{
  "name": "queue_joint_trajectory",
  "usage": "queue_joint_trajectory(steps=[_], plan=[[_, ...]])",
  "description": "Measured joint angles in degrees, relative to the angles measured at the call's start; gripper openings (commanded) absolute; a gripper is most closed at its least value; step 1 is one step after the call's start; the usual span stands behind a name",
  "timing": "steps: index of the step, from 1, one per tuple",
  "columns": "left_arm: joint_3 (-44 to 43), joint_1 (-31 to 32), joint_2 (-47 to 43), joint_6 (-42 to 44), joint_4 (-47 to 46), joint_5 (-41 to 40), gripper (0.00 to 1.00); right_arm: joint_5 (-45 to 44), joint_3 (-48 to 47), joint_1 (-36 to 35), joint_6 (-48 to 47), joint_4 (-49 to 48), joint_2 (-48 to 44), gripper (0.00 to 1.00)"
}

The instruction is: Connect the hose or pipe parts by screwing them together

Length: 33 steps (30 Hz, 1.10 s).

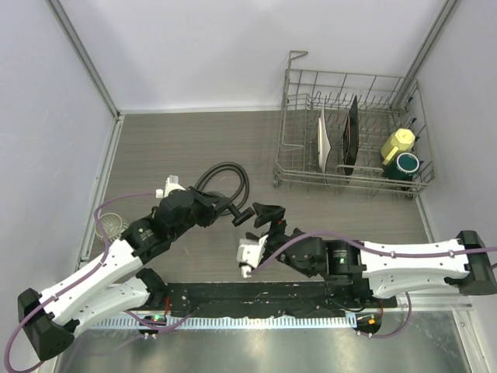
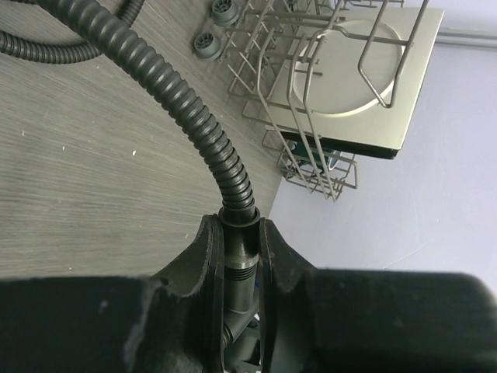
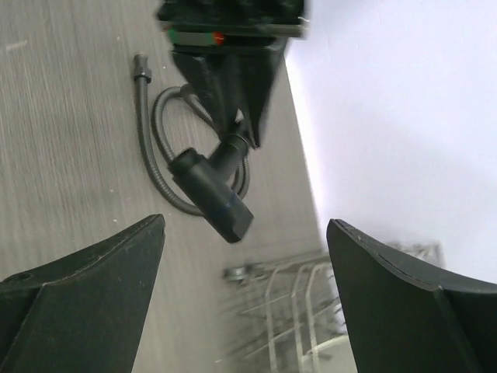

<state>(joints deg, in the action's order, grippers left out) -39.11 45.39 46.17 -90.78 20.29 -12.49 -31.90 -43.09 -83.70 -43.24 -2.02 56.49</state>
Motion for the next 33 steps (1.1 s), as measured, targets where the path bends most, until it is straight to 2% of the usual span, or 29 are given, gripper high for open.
queue_joint_trajectory(steps=[5, 12, 14, 15, 16, 18, 19, 25, 30, 33], plan=[[-0.87, 0.00, -0.02, -0.94, 2.23, 0.59, 0.00, 4.66, -0.13, -0.31, -14.60, 1.01, 4.57, 0.90], [-1.27, -0.02, -1.88, -2.10, 4.33, 1.22, 0.00, 5.81, -0.85, -0.31, -22.88, -0.72, 10.93, 0.86], [-1.27, -0.02, -2.71, -2.38, 4.37, 1.53, 0.00, 5.40, -0.85, -0.31, -23.80, -2.25, 13.20, 0.78], [-1.27, -0.02, -3.04, -2.58, 4.37, 1.64, 0.00, 5.11, -0.85, -0.31, -24.09, -3.37, 14.34, 0.69], [-1.27, -0.02, -3.30, -2.86, 4.35, 1.81, 0.00, 4.85, -0.85, -0.31, -24.15, -4.57, 15.37, 0.45], [-1.11, -0.02, -3.52, -2.80, 4.50, 2.01, 0.00, 3.23, -0.83, -0.24, -24.02, -8.24, 16.83, 0.32], [-0.79, -0.02, -3.52, -2.97, 4.79, 2.14, 0.00, 2.73, -0.81, -0.11, -22.64, -10.88, 17.16, 0.23], [0.46, -0.17, -3.67, -2.64, 0.83, 1.95, 0.00, -1.44, 0.48, 0.44, -8.39, -19.52, 17.20, 0.12], [4.55, -0.20, -3.82, -1.55, -6.91, 1.62, 0.00, -1.22, 1.14, 4.44, 20.17, -19.89, 14.03, 0.10], [8.00, -0.07, -5.01, -1.11, -13.18, 1.70, 0.00, 0.66, 5.38, 7.54, 40.17, -22.10, 9.25, 0.11]])
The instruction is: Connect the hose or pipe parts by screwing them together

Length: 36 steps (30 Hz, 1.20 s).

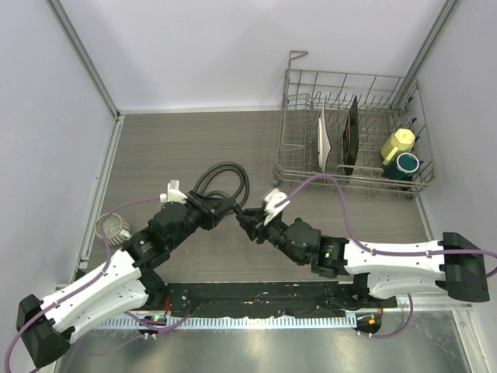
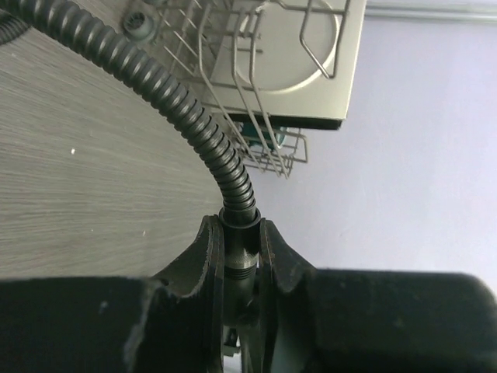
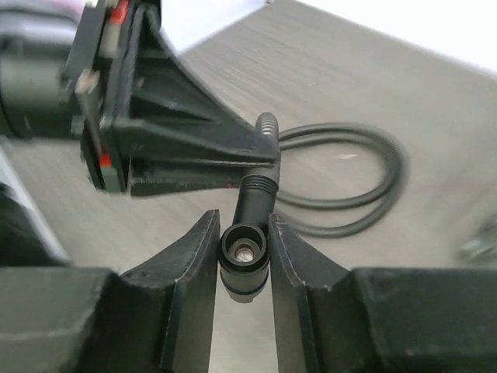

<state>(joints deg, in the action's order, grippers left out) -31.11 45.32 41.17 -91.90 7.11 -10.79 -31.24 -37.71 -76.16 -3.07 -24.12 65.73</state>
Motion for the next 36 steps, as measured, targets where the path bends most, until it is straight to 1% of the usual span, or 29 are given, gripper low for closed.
queue_joint_trajectory(steps=[3, 4, 5, 6, 7, 8, 9, 10, 11, 12, 14, 15, 16, 17, 18, 21, 23, 25, 26, 28, 31, 34, 36], plan=[[3.89, 0.70, -1.20, 0.48, -6.05, 0.48, 0.00, 2.27, 5.92, 3.32, 22.01, -4.11, -4.28, 0.11], [4.90, 0.79, -1.25, 0.66, -7.65, 0.79, 0.00, 2.95, 9.05, 4.74, 30.14, -6.69, -5.70, 0.13], [5.64, 0.98, -1.11, 0.90, -8.72, 1.18, 0.00, 3.17, 11.69, 5.70, 37.00, -9.16, -6.51, 0.18], [5.99, 1.14, -0.90, 1.11, -9.18, 1.44, 0.00, 3.37, 13.62, 6.27, 41.94, -11.15, -6.78, 0.25], [6.21, 1.20, -0.50, 1.29, -9.62, 1.88, 0.00, 3.56, 15.56, 6.73, 47.71, -13.46, -6.82, 0.39], [6.29, 1.25, -0.11, 1.33, -9.73, 2.16, 0.00, 3.78, 17.05, 7.06, 52.46, -15.17, -6.80, 0.46], [6.32, 1.29, 0.33, 1.33, -10.03, 2.49, 0.00, 3.98, 18.05, 7.41, 56.00, -16.39, -6.78, 0.55], [6.32, 1.27, 0.55, 1.46, -10.29, 1.99, 0.00, 3.91, 18.56, 7.76, 58.27, -16.74, -6.91, 0.66], [6.32, 0.98, 0.57, 1.51, -10.43, 1.11, 0.00, 3.91, 18.88, 8.28, 60.33, -15.89, -7.48, 0.72], [6.32, 0.66, 0.55, 1.51, -10.62, 0.20, 0.00, 3.91, 18.86, 8.59, 61.18, -14.86, -8.24, 0.84], [6.29, 0.22, 0.55, 1.75, -10.54, -1.64, 0.00, 3.72, 18.08, 9.18, 61.00, -9.09, -11.72, 0.87], [6.29, 0.04, 0.55, 1.86, -10.36, -1.92, 0.00, 3.43, 17.00, 9.22, 59.78, -4.57, -14.49, 0.88], [6.19, 0.04, 0.55, 1.99, -9.90, -2.16, 0.00, 3.17, 16.35, 9.22, 58.88, -2.36, -15.89, 0.88], [5.99, 0.04, 0.55, 2.19, -9.05, -2.32, 0.00, 2.67, 14.67, 9.22, 56.74, 2.25, -18.23, 0.88], [5.79, 0.04, 0.57, 2.34, -8.28, -2.34, 0.00, 2.36, 12.66, 9.22, 52.17, 6.56, -20.61, 0.88], [4.26, 0.04, 0.76, 2.54, -5.16, -2.27, 0.00, 3.08, 7.96, 9.25, 37.99, 13.49, -24.46, 0.88], [2.36, 0.04, 1.36, 2.60, -2.69, -2.14, 0.00, 4.81, 3.41, 9.25, 24.70, 18.12, -24.02, 0.89], [0.17, 0.04, 2.29, 2.60, -0.52, -1.97, 0.00, 6.91, -1.42, 9.09, 11.89, 21.77, -22.10, 0.91], [-1.25, 0.04, 2.97, 2.62, 0.81, -1.68, 0.00, 7.63, -4.37, 8.28, 2.49, 23.54, -20.20, 0.92], [-2.93, 0.04, 3.85, 2.58, 2.21, -1.27, 0.00, 8.04, -7.10, 6.12, -9.66, 24.52, -17.79, 0.95], [-6.14, 0.04, 5.55, 2.47, 5.68, -0.37, 0.00, 7.78, -7.98, 0.74, -30.45, 24.79, -13.20, 0.96], [-8.15, 0.04, 6.82, 2.25, 8.04, 0.57, 0.00, 7.21, -7.93, -3.48, -46.45, 24.70, -8.04, 0.96], [-8.85, 0.04, 7.21, 2.14, 9.25, 1.01, 0.00, 7.39, -7.91, -4.98, -54.27, 24.68, -5.49, 0.96]])
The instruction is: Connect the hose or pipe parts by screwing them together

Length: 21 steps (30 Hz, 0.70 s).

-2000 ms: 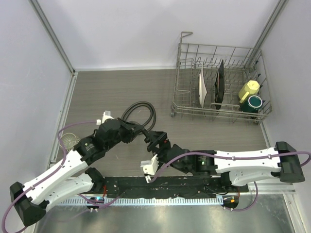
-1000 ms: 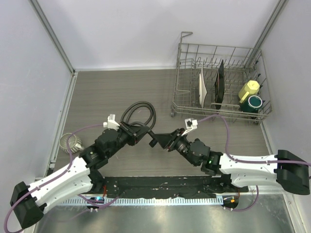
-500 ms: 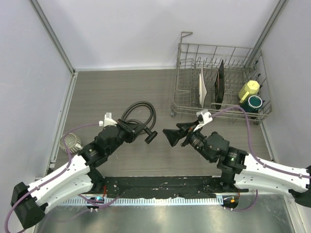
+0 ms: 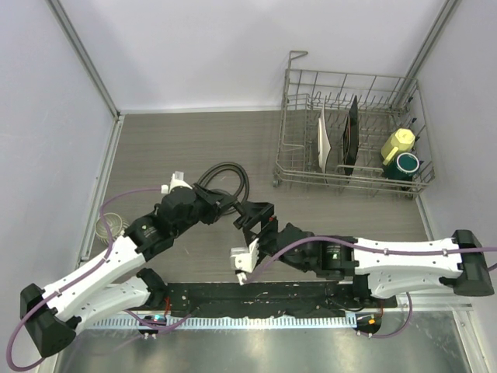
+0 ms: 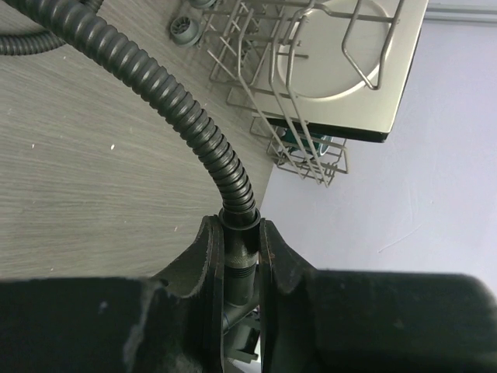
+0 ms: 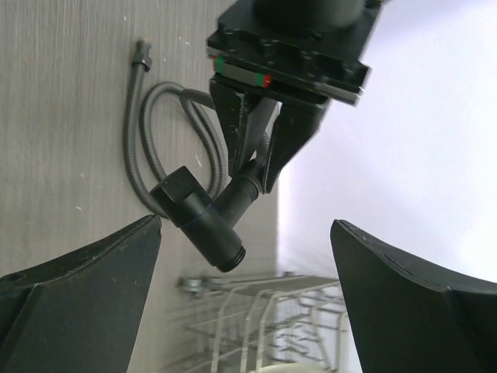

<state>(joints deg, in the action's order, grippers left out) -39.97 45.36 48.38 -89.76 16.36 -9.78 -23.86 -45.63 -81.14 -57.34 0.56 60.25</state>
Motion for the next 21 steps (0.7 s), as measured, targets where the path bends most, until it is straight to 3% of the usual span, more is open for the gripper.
queue_joint_trajectory(steps=[7, 9, 10, 11, 12, 14, 17, 21], plan=[[-0.52, -0.11, 0.11, -0.90, 2.49, 1.07, 0.00, -0.57, 0.00, -0.46, -15.15, -2.32, 6.78, 0.90], [-0.52, -0.11, 0.07, -1.33, 2.60, 1.60, 0.00, -0.68, 0.02, -0.46, -16.68, -3.45, 8.46, 0.81], [-0.52, -0.11, -0.02, -1.44, 2.62, 1.88, 0.00, -0.87, 0.26, -0.44, -17.09, -4.87, 9.38, 0.75], [-0.52, -0.11, -0.17, -1.51, 2.69, 2.08, 0.00, -1.11, 0.52, -0.37, -17.27, -6.25, 10.10, 0.43], [-0.52, -0.11, -0.42, -1.55, 2.73, 2.14, 0.00, -1.62, 0.61, -0.17, -17.11, -7.45, 10.80, 0.33], [-0.50, -0.15, -1.18, -1.68, 2.56, 2.01, 0.00, -2.38, 0.61, 0.15, -13.73, -9.73, 12.07, 0.20], [0.20, -0.39, -3.02, -1.33, 1.31, 0.55, 0.00, -3.87, 0.68, 1.05, -3.74, -14.71, 12.61, 0.09], [2.49, -0.33, -5.51, -1.25, -2.03, 0.13, 0.00, -4.20, 4.70, 3.08, 14.29, -23.08, 9.25, 0.03]])
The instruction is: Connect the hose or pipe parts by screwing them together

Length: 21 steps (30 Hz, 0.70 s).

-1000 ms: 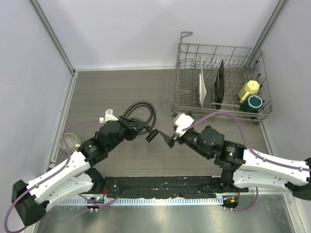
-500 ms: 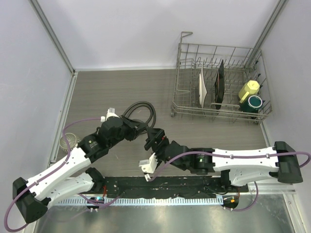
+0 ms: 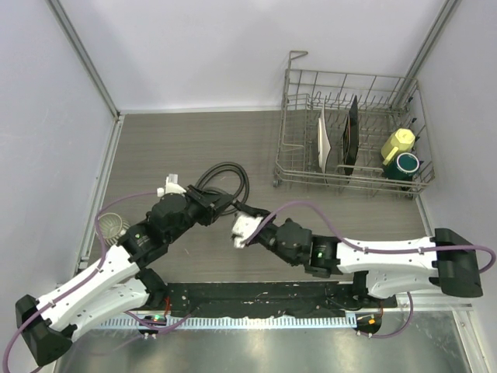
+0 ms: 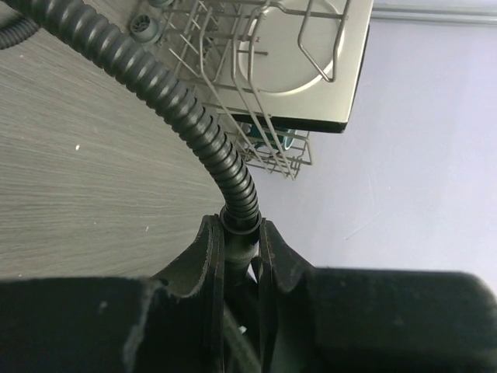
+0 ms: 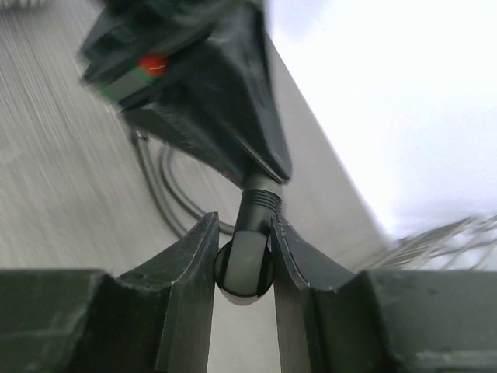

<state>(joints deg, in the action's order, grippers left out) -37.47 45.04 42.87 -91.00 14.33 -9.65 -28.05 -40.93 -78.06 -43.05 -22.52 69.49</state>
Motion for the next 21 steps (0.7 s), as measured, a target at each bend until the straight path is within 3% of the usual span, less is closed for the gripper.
queue_joint_trajectory(steps=[9, 12, 13, 15, 16, 18, 21], plan=[[8.31, 0.68, -0.98, 0.79, -13.94, 0.44, 0.00, 0.28, 10.14, 7.41, 58.03, -10.12, -7.54, 0.09], [8.85, 0.87, -0.59, 1.81, -15.76, 0.94, 0.00, 0.39, 15.58, 9.73, 79.82, -17.09, -8.37, 0.25], [8.96, 0.94, -0.39, 1.97, -16.37, 1.18, 0.00, 0.39, 17.53, 10.34, 86.27, -20.09, -8.31, 0.40], [9.22, 1.16, -0.09, 2.34, -17.29, 1.60, 0.00, 0.35, 20.96, 11.08, 95.93, -25.29, -7.80, 0.57], [9.31, 1.16, -0.09, 2.54, -17.40, 1.22, 0.00, 0.07, 21.90, 11.28, 98.55, -26.08, -7.76, 0.64], [9.31, 0.81, -0.13, 2.93, -17.75, -0.17, 0.00, -0.24, 23.28, 11.82, 102.12, -24.92, -8.61, 0.69], [9.31, 0.63, -0.37, 3.06, -17.35, -1.92, 0.00, -0.96, 22.16, 12.04, 101.04, -14.10, -15.87, 0.80]])
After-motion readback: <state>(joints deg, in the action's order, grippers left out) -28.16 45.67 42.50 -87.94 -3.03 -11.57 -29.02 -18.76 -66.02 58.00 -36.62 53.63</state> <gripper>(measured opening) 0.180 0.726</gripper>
